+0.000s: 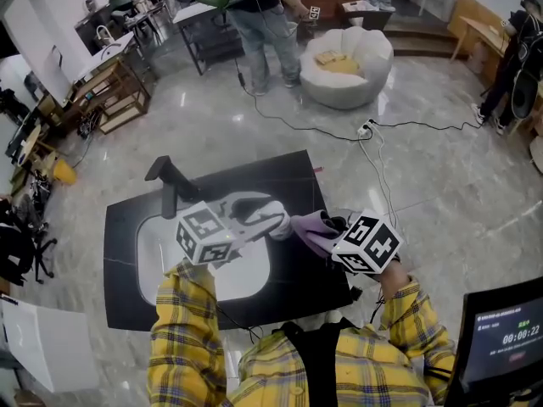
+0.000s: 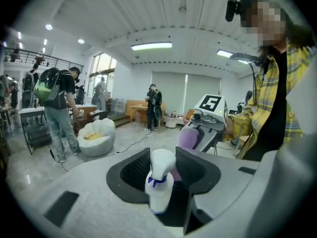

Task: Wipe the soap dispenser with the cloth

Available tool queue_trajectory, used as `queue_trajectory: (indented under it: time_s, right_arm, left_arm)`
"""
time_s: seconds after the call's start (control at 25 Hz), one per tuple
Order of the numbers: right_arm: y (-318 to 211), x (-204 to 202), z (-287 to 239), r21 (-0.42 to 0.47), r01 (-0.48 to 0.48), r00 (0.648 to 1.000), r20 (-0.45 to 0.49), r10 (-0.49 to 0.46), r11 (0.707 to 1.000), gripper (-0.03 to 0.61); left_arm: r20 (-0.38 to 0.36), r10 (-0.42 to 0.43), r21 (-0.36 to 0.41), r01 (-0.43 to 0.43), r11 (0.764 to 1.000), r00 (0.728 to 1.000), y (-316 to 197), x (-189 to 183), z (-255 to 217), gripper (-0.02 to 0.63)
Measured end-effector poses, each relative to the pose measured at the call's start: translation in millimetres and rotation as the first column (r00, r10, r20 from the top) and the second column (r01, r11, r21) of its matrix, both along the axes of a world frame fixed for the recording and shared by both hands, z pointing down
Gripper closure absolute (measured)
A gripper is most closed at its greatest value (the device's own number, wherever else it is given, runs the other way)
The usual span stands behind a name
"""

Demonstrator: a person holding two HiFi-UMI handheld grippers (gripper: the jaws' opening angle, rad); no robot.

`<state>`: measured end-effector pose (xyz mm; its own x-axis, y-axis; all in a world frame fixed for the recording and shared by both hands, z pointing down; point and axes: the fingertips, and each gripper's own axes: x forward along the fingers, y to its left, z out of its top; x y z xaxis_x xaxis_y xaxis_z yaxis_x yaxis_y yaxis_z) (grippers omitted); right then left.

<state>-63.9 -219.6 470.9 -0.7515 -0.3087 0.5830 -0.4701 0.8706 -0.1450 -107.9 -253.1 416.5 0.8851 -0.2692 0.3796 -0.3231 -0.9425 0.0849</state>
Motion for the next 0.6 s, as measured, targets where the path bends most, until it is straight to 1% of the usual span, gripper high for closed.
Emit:
queue_trajectory:
  time_s: [0.28, 0.6]
  right_arm:
    - [-1.2, -0.5, 5.9, -0.009, -0.015, 1.0, -0.011, 0.015, 1.0, 0.531]
    - [3.0, -4.6, 5.2, -0.009, -0.029, 0.999, -0.027, 0.028, 1.0, 0.531]
  left_arm:
    - [-0.072, 0.09, -0.025, -0.092, 0.995, 0.993, -1.5, -4.0, 1.1, 0.46]
    - [-0.08, 0.186, -0.039, -0.189, 0.981, 0.979, -2.2, -4.0, -2.9, 0.46]
